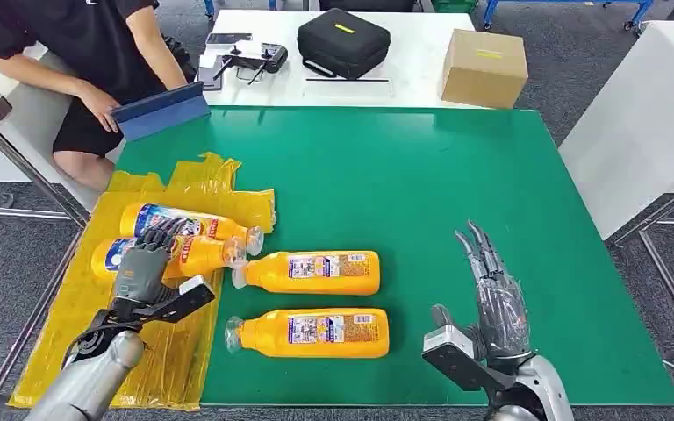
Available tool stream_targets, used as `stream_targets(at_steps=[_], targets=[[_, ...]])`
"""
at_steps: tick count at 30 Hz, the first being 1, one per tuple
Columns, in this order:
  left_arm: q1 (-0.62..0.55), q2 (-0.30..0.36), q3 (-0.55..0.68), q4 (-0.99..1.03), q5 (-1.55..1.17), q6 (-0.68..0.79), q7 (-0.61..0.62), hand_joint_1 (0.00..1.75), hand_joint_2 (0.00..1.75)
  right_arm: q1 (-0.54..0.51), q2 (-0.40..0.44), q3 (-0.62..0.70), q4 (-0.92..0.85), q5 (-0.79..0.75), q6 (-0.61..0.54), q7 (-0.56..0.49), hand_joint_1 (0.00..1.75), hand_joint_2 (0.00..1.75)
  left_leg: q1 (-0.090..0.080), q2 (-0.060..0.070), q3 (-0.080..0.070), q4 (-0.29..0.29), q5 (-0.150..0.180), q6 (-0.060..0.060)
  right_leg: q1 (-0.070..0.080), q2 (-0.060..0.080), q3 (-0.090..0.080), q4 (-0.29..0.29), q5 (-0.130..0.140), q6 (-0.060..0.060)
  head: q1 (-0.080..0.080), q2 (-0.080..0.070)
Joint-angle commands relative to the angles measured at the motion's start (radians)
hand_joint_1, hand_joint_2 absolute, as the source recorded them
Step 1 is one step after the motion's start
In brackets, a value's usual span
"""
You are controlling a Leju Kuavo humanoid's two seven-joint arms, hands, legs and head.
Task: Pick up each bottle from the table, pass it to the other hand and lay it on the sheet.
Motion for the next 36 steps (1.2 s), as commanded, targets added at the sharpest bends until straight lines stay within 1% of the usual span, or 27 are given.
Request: stream_targets(at_steps=[1,2,3,5,6,7,8,9,13,17,18,19,21,22,23,26,27,29,31,32,33,36], targets=[[-0.018,0.013,-0.033,0.045,0.014,-0.005,0.005,0.00,0.00,-0.067,0.025,0.005,0.070,0.015,0.031,0.018,0.00,0.00,0.001,0.003,0.003,0.000,-0.001,-0.004,0.001,0.002,0.003,-0.001,0.000,-0.002,0.000,0.000],[-0.018,0.013,-0.033,0.045,0.014,-0.005,0.005,0.00,0.00,-0.067,0.025,0.005,0.070,0.015,0.031,0.018,0.00,0.00,0.001,0.002,0.002,0.000,0.000,-0.003,0.001,0.001,0.001,-0.001,0.000,-0.002,0.000,0.000],[-0.018,0.013,-0.033,0.045,0.014,-0.005,0.005,0.00,0.00,-0.067,0.025,0.005,0.070,0.015,0.031,0.018,0.00,0.00,0.002,0.002,0.004,0.000,-0.001,-0.005,0.001,0.002,0.004,-0.001,0.000,-0.003,0.000,0.000],[-0.015,0.013,-0.029,0.038,0.018,-0.002,0.003,0.00,0.00,-0.063,0.028,0.000,0.069,0.022,0.034,0.018,0.00,0.00,0.001,0.001,0.002,-0.001,-0.001,-0.004,0.001,0.001,0.002,-0.001,0.000,-0.002,0.000,0.000],[-0.012,0.011,-0.025,0.033,0.025,0.001,0.000,0.00,0.00,-0.063,0.028,0.000,0.071,0.023,0.035,0.018,0.00,0.00,0.001,0.001,0.004,-0.001,-0.001,-0.006,0.001,0.001,0.004,-0.001,-0.001,-0.003,0.000,0.000],[-0.004,0.011,-0.018,0.019,0.038,0.000,-0.005,0.00,0.00,-0.064,0.026,0.002,0.078,0.028,0.041,0.016,0.00,0.00,0.001,0.001,0.002,-0.001,-0.001,-0.003,0.001,0.001,0.002,-0.001,0.000,-0.002,0.000,0.000],[0.012,0.009,0.000,-0.010,0.074,-0.002,-0.023,0.00,0.00,-0.059,0.023,0.003,0.084,0.030,0.039,0.015,0.00,0.00,0.002,0.002,0.004,-0.001,-0.002,-0.005,0.002,0.002,0.004,-0.001,-0.001,-0.003,0.000,0.000],[0.020,0.011,0.005,-0.025,0.086,-0.010,-0.027,0.00,0.00,-0.054,0.018,0.007,0.088,0.028,0.038,0.012,0.00,0.00,0.001,0.002,0.003,-0.001,-0.001,-0.004,0.001,0.002,0.003,-0.002,0.000,-0.002,0.000,0.000],[0.084,0.031,0.050,-0.173,0.184,-0.057,-0.042,0.00,0.00,-0.047,0.000,0.017,0.114,0.020,0.027,0.001,0.00,0.00,0.001,0.002,0.002,-0.001,-0.001,-0.003,0.001,0.002,0.002,-0.001,0.000,-0.002,0.000,0.000],[0.152,0.056,0.096,-0.361,0.276,-0.106,-0.051,0.00,0.00,-0.040,0.003,0.023,0.091,0.020,0.036,0.000,0.00,0.00,0.002,0.003,0.002,0.000,-0.002,-0.004,0.002,0.003,0.002,-0.001,-0.001,-0.003,0.000,0.000],[0.163,0.054,0.112,-0.401,0.314,-0.129,-0.057,0.00,0.00,-0.038,0.003,0.026,0.085,0.023,0.040,0.004,0.00,0.00,0.002,0.003,0.001,0.000,-0.001,-0.003,0.002,0.003,0.001,-0.001,0.000,-0.002,0.000,0.000],[0.175,0.054,0.128,-0.442,0.351,-0.153,-0.057,0.00,0.00,-0.032,0.003,0.030,0.078,0.029,0.048,0.007,0.00,0.00,0.002,0.004,0.003,0.001,-0.003,-0.005,0.002,0.003,0.002,0.000,-0.001,-0.003,0.000,0.000],[0.203,0.041,0.172,-0.537,0.455,-0.209,-0.063,0.00,0.00,-0.028,0.001,0.046,0.073,0.044,0.063,0.014,0.00,0.00,0.002,0.002,0.000,0.001,-0.001,-0.003,0.002,0.001,0.000,0.000,0.000,-0.002,0.000,0.000],[0.215,0.034,0.195,-0.578,0.523,-0.238,-0.076,0.00,0.00,-0.031,-0.002,0.058,0.076,0.057,0.073,0.022,0.00,0.00,0.002,0.002,0.002,0.001,-0.002,-0.005,0.002,0.002,0.002,0.000,-0.001,-0.003,0.000,0.000],[0.227,0.024,0.220,-0.621,0.593,-0.266,-0.078,0.00,0.00,-0.036,-0.003,0.076,0.079,0.068,0.080,0.025,0.00,0.00,0.002,0.002,0.000,0.001,-0.002,-0.004,0.002,0.002,0.000,0.000,-0.001,-0.003,0.000,0.000],[0.259,-0.010,0.290,-0.756,0.865,-0.385,-0.098,0.00,0.00,-0.067,0.000,0.169,0.106,0.130,0.127,0.065,0.00,0.00,0.002,0.004,-0.001,0.001,-0.001,-0.003,0.002,0.003,-0.001,0.000,0.000,-0.002,0.000,0.000],[0.263,-0.018,0.294,-0.781,0.892,-0.392,-0.102,0.00,0.00,-0.073,0.009,0.199,0.113,0.159,0.137,0.084,0.00,0.00,0.002,0.004,-0.001,0.001,-0.001,-0.003,0.002,0.003,-0.001,0.000,0.000,-0.002,0.000,0.000],[0.268,-0.023,0.284,-0.806,0.892,-0.391,-0.101,0.00,0.00,-0.078,0.020,0.238,0.123,0.185,0.144,0.107,0.00,0.00,0.003,0.006,0.003,0.001,-0.003,-0.006,0.003,0.005,0.002,0.000,-0.001,-0.004,0.000,0.000],[0.281,-0.047,0.277,-0.832,0.914,-0.394,-0.106,0.00,0.00,-0.085,0.029,0.282,0.140,0.213,0.173,0.130,0.00,0.00,0.002,0.003,0.001,0.000,-0.001,-0.003,0.002,0.002,0.000,-0.001,0.000,-0.002,0.000,0.000],[0.291,-0.058,0.254,-0.845,0.916,-0.404,-0.089,0.00,0.00,-0.100,0.032,0.319,0.165,0.238,0.189,0.152,0.00,0.00,0.002,0.004,0.003,0.000,-0.002,-0.005,0.002,0.003,0.002,-0.001,-0.001,-0.003,0.000,0.000],[0.297,-0.068,0.243,-0.849,0.939,-0.422,-0.069,0.00,0.00,-0.120,0.026,0.349,0.191,0.247,0.199,0.164,0.00,0.00,0.002,0.003,0.002,0.000,-0.002,-0.004,0.002,0.003,0.002,-0.001,0.000,-0.003,0.000,0.000],[0.300,-0.083,0.222,-0.841,0.980,-0.450,-0.048,0.00,0.00,-0.162,0.015,0.395,0.256,0.268,0.202,0.194,0.00,0.00,0.002,0.004,0.003,-0.001,-0.002,-0.004,0.002,0.004,0.003,-0.002,0.000,-0.003,0.000,0.000]])
